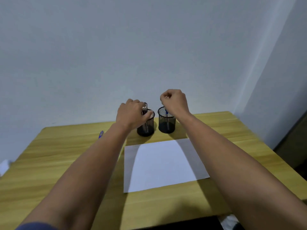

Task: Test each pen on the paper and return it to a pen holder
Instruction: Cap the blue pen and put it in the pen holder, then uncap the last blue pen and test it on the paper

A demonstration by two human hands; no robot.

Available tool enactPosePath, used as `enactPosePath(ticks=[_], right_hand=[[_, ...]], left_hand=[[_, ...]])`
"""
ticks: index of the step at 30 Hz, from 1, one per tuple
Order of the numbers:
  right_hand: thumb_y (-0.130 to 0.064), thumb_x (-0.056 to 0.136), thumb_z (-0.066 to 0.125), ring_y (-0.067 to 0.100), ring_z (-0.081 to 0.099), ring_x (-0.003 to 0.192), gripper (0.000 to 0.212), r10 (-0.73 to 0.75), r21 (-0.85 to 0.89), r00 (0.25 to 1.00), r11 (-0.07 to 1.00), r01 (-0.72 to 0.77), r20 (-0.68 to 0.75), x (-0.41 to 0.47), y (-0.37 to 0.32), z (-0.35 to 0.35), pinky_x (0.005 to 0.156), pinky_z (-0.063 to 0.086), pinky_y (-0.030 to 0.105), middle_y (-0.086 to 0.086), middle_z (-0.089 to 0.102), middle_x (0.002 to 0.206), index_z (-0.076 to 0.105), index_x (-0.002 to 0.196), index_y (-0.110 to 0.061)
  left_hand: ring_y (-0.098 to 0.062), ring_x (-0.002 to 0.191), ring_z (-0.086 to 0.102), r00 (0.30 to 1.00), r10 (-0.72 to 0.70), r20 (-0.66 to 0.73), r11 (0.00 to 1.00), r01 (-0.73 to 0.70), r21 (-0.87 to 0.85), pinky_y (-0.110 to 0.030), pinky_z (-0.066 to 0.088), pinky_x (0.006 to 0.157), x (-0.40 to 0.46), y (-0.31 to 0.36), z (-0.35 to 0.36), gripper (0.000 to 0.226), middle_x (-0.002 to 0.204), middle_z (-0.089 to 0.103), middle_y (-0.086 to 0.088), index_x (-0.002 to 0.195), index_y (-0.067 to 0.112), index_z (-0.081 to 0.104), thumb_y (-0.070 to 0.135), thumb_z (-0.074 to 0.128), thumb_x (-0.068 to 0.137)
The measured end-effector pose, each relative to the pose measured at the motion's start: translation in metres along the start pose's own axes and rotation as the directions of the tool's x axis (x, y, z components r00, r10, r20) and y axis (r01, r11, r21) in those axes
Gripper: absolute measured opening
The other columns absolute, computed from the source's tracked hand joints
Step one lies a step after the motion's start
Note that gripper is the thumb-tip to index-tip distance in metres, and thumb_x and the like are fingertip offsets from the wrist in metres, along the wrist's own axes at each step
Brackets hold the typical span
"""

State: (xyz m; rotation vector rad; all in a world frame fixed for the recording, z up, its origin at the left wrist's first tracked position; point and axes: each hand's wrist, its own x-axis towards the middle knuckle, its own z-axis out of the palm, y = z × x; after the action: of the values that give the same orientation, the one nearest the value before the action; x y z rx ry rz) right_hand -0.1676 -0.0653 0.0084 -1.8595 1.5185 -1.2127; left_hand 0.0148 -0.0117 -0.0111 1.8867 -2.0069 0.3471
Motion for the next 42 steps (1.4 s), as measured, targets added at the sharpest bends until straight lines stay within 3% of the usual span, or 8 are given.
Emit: enactPosePath(ticks=[6,8,16,23,30,33,36,42], right_hand=[[-0.02,0.091,0.069,0.013,0.068,0.077,0.016,-0.028,0.015,0.964,1.0,0.025,0.263,-0.037,-0.036,0.059,0.072,0.049,0.026,-0.005,0.076,0.078,0.08,0.082,-0.013],[-0.018,0.09,0.072,0.013,0.069,0.074,0.013,-0.039,-0.013,0.912,0.999,0.049,0.408,-0.05,-0.04,0.087,0.076,0.058,0.031,0.001,0.081,0.081,0.081,0.084,-0.011],[-0.024,0.084,0.079,0.023,0.078,0.088,0.012,0.038,-0.114,0.765,0.992,0.047,0.642,-0.084,-0.042,0.19,0.087,0.065,0.045,0.003,0.082,0.087,0.082,0.084,-0.012],[-0.046,0.078,0.081,0.025,0.074,0.089,0.035,0.102,-0.255,0.777,0.964,0.078,0.622,-0.087,-0.048,0.215,0.079,0.061,0.038,0.003,0.079,0.091,0.078,0.09,-0.013],[-0.026,0.091,0.073,0.03,0.072,0.099,0.005,0.054,-0.277,0.811,0.951,0.136,0.582,-0.079,-0.045,0.202,0.081,0.058,0.036,0.005,0.078,0.104,0.073,0.088,-0.022],[-0.025,0.09,0.078,0.021,0.069,0.084,0.007,0.053,-0.186,0.803,0.98,0.073,0.593,-0.073,-0.042,0.18,0.074,0.055,0.033,-0.002,0.073,0.084,0.074,0.085,-0.021],[-0.013,0.09,0.079,0.017,0.065,0.068,0.004,0.061,0.107,0.833,0.984,-0.143,0.55,-0.069,-0.042,0.149,0.066,0.057,0.037,0.001,0.073,0.078,0.078,0.087,-0.013],[-0.021,0.097,0.078,0.006,0.064,0.056,0.012,0.164,0.606,0.791,0.557,-0.568,0.59,-0.065,-0.044,0.079,0.062,0.048,0.023,0.0,0.076,0.079,0.074,0.103,-0.01]], left_hand=[[-0.023,0.124,0.056,0.965,-0.231,0.123,0.972,0.235,-0.014,-0.042,0.052,0.091,-0.052,-0.099,-0.016,0.032,0.13,0.066,0.006,0.127,0.027,0.067,0.037,0.054,0.099],[-0.023,0.125,0.057,0.947,-0.274,0.169,0.96,0.279,-0.01,-0.042,0.052,0.092,-0.068,-0.127,-0.009,0.034,0.133,0.065,0.005,0.129,0.028,0.066,0.028,0.055,0.097],[-0.028,0.142,0.04,0.902,-0.128,0.413,0.99,0.143,-0.006,-0.047,0.047,0.104,-0.079,-0.187,0.031,0.055,0.159,0.042,0.005,0.142,0.031,0.058,0.01,0.055,0.092],[-0.023,0.107,0.063,0.955,-0.04,0.295,0.986,0.085,-0.144,-0.043,0.056,0.086,-0.086,-0.214,0.048,0.022,0.117,0.07,0.003,0.112,0.025,0.075,0.021,0.063,0.094],[-0.016,0.095,0.057,0.967,-0.092,0.238,0.98,0.13,-0.148,-0.037,0.052,0.075,-0.098,-0.208,0.036,0.007,0.101,0.06,0.008,0.102,0.031,0.067,0.03,0.064,0.096],[-0.016,0.091,0.063,0.968,-0.147,0.203,0.94,0.201,-0.277,-0.039,0.054,0.075,-0.098,-0.201,0.023,0.009,0.095,0.066,0.013,0.093,0.035,0.059,0.027,0.063,0.096],[-0.013,0.09,0.066,0.974,-0.153,0.167,0.893,0.208,-0.4,-0.04,0.055,0.078,-0.093,-0.182,0.004,0.007,0.091,0.07,0.013,0.092,0.031,0.062,0.027,0.066,0.096],[-0.016,0.079,0.068,0.982,-0.105,0.156,0.744,0.181,-0.644,-0.035,0.051,0.071,-0.078,-0.109,-0.038,0.003,0.082,0.076,0.006,0.096,0.026,0.068,0.028,0.066,0.097]])
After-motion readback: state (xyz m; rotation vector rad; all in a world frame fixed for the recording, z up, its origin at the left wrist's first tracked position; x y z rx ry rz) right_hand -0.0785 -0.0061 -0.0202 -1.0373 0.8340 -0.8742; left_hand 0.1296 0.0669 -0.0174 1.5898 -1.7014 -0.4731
